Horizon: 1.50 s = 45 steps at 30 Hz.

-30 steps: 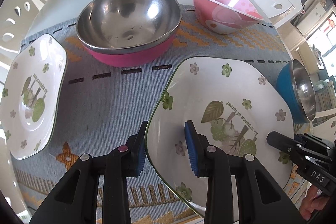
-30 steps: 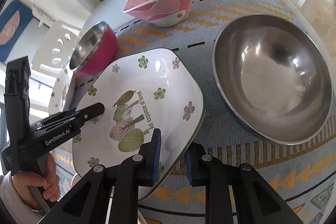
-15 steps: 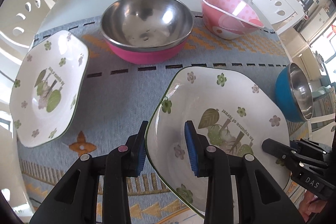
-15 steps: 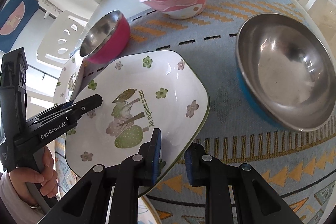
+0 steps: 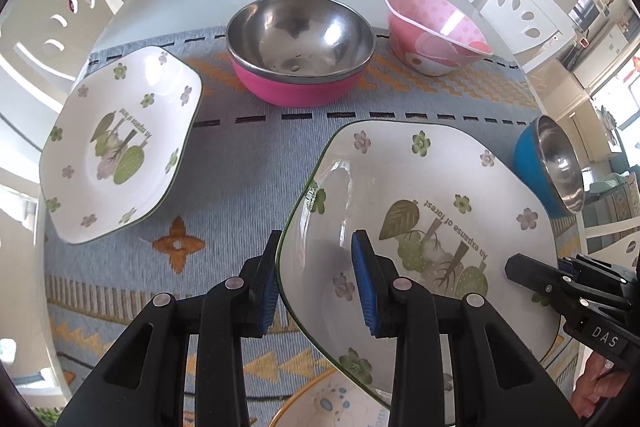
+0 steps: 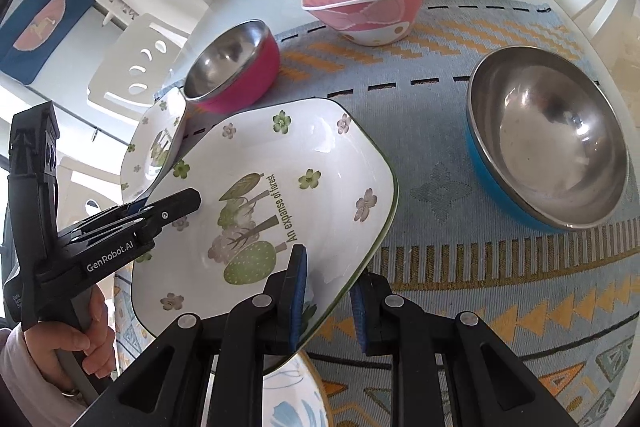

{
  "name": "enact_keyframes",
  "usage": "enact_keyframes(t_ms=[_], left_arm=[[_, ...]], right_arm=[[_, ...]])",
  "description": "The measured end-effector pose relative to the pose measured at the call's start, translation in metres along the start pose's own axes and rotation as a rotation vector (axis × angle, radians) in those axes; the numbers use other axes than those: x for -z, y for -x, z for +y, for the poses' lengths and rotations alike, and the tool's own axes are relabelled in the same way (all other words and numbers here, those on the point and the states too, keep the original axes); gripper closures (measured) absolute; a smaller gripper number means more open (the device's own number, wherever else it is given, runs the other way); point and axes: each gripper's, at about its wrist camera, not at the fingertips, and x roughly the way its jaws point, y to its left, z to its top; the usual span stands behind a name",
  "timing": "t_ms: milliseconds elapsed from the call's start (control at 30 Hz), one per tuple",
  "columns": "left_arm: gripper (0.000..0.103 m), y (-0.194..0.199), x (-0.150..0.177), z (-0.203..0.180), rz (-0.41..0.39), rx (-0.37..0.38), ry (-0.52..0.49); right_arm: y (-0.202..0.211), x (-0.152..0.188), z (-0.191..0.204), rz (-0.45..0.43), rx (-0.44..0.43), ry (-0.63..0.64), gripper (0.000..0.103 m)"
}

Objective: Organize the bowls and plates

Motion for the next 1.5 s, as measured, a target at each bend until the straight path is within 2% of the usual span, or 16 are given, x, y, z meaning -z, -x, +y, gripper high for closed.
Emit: enact_keyframes(t_ms=[600,1167,1267,1500], left_arm=[[0.073,0.032,0.057,0.011,-0.015,-0.001,0.005],[0.073,0.05,0.118,0.016,0.022,0.013,0.002],[0.073,0.051,0.129,0.018,0.031,0.036,0.03],[0.073,0.046,0.142,0.022,0.047,0.026,0.056]], right_arm=[[0.016,0.056,0.029,0.034,-0.006,0.061,0.083],[0.03,0.084,0.048,0.098,0.007,0.122,0.083],[0.031,0.088,0.047,0.105,0.007,0.123,0.083],[0.026,0.092,0.051,0.136,0.008,0.137,0.083]])
